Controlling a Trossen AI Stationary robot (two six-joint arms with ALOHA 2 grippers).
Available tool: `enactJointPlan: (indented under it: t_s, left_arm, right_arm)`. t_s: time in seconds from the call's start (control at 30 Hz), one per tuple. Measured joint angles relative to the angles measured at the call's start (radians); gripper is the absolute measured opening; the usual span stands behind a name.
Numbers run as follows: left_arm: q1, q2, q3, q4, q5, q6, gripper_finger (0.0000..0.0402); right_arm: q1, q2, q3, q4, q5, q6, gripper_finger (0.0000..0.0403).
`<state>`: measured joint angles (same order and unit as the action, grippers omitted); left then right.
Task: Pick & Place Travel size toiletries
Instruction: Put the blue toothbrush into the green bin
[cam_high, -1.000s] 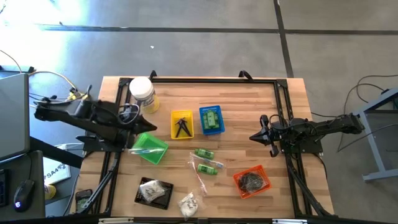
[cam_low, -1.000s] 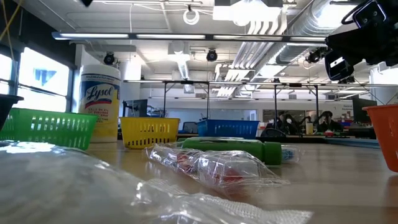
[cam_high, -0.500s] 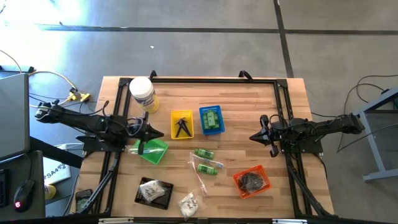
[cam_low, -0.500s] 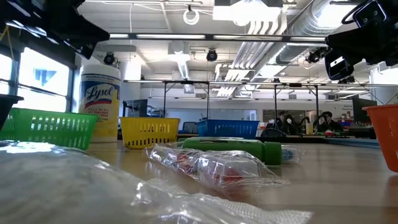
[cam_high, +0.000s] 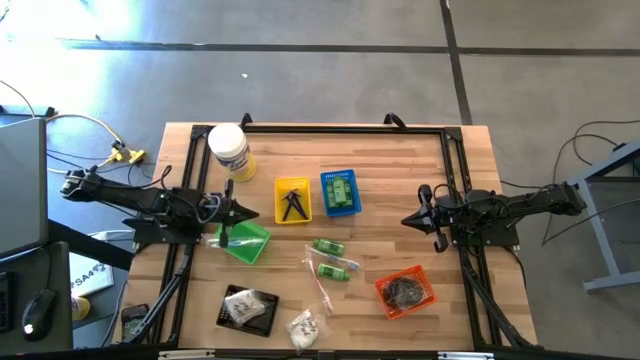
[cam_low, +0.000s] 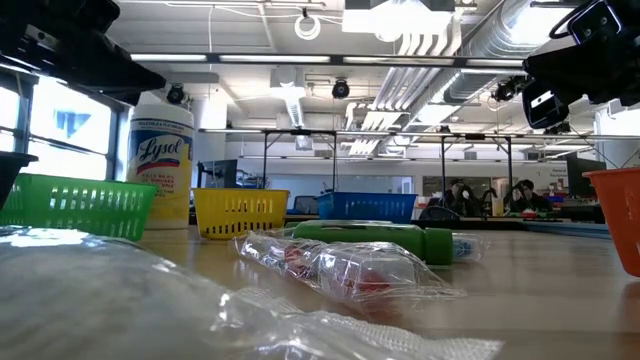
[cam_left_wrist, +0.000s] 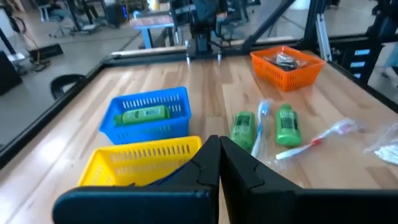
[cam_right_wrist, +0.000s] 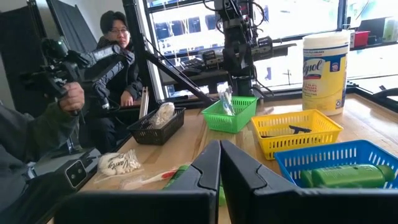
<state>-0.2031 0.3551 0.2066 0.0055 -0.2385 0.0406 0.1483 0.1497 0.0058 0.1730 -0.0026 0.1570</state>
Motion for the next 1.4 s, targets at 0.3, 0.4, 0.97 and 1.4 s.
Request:
enactJointPlan:
  t_s: [0.3, 0.4, 0.97, 1.4]
  left_arm:
    - [0.0, -0.341, -0.05, -0.183, -0.055, -0.021, 0.0]
    - [0.0, -0.348, -0.082, -0.163, -0.056, -0.019, 0.0]
    - [0.0, -0.344, -0.141, -0.1, -0.024, -0.006, 0.0]
    - [0.0, -0.344, -0.144, -0.096, -0.025, 0.034, 0.0]
  right_arm:
    - [0.0, 0.0, 0.0, 0.0, 0.0, 0.0, 0.0004]
    - [0.0, 0.0, 0.0, 0.0, 0.0, 0.0, 0.0004]
    - [0.0, 0.029, 0.0, 0.011, 0.007, 0.023, 0.0004]
    - [0.0, 0.124, 0.0, 0.084, 0.182, 0.108, 0.0004]
